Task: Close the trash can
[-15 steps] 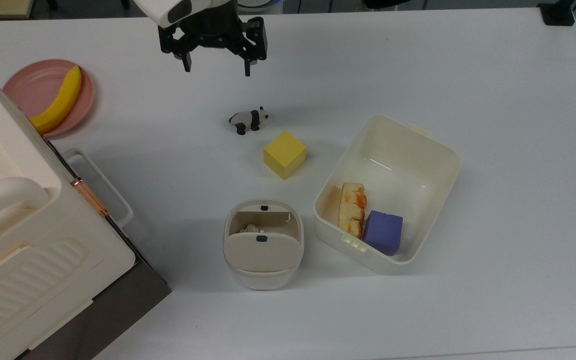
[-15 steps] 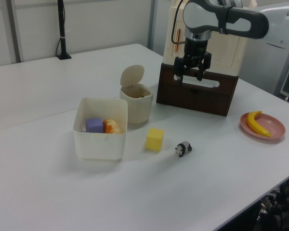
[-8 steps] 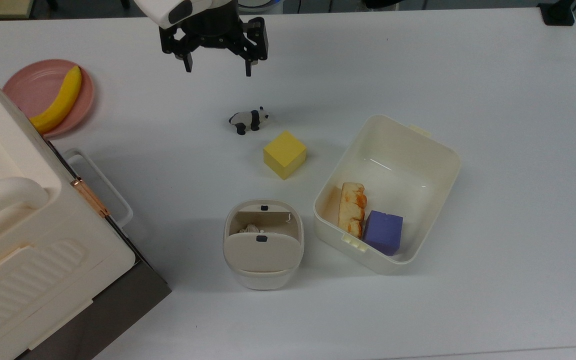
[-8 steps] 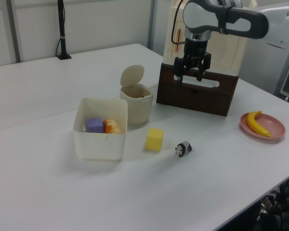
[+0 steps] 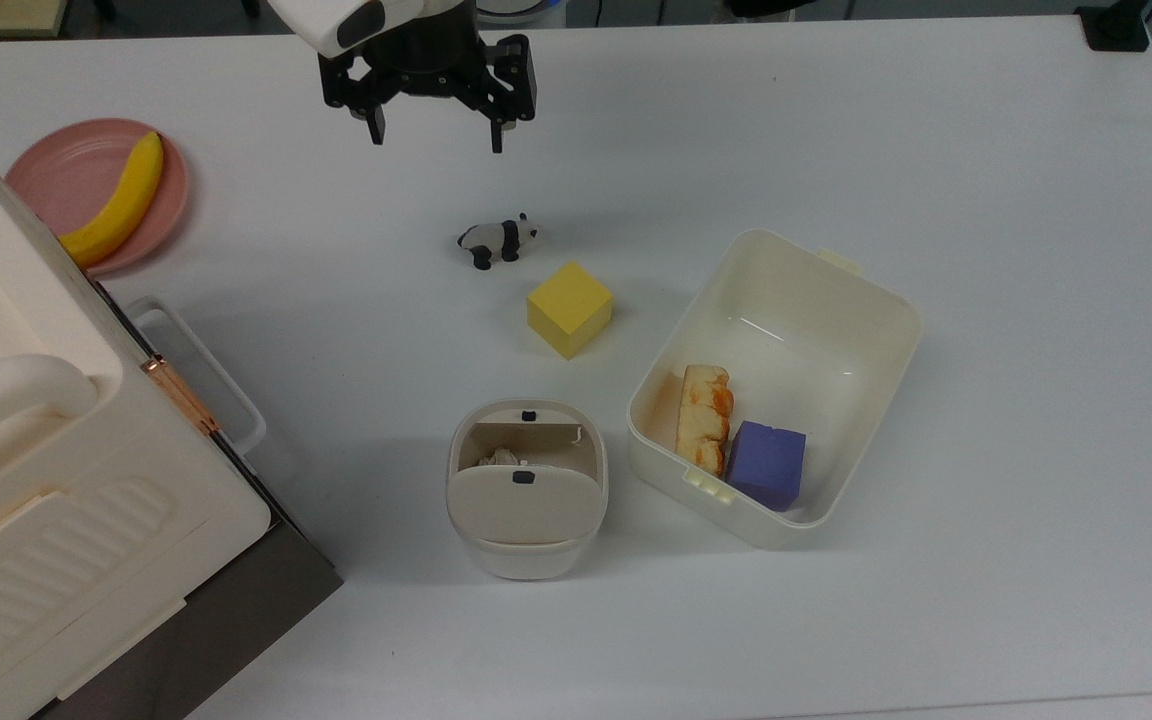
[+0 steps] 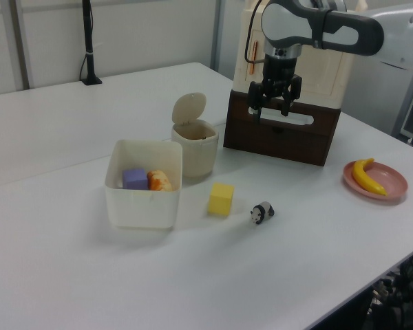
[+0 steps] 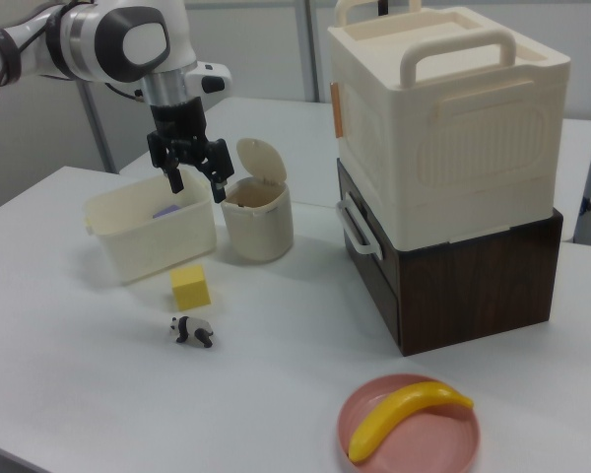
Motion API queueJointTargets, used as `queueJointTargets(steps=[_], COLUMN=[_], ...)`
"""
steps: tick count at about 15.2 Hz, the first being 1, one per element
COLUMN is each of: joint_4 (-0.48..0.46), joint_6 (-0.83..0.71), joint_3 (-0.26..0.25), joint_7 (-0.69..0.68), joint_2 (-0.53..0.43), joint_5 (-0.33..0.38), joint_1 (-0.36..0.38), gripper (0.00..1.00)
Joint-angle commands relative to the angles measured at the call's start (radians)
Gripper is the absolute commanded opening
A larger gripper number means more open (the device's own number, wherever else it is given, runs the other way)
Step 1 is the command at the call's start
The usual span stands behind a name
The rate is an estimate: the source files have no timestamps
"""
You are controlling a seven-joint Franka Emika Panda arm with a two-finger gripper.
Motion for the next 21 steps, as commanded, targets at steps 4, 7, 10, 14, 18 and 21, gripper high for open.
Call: queueJointTargets(steps=[4, 7, 10, 14, 18, 21], joint_4=[-0.029, -0.032, -0.027, -0.023, 0.023, 0.051], joint_6=[0.003, 0.044, 0.049, 0.205, 0.401, 0.619], joint_3=[0.011, 0.011, 0.01, 0.008, 0.008, 0.008], joint_7=[-0.025, -0.058, -0.081, -0.094, -0.078, -0.023], joint_2=[-0.022, -0.022, -0.022, -0.008, 0.053, 0.137], joint_5=[0.017, 0.029, 0.075, 0.131, 0.141, 0.143], joint_1=[-0.007, -0.01, -0.018, -0.018, -0.01, -0.002], gripper=[0.82, 0.27, 0.0, 0.0, 0.0, 0.0])
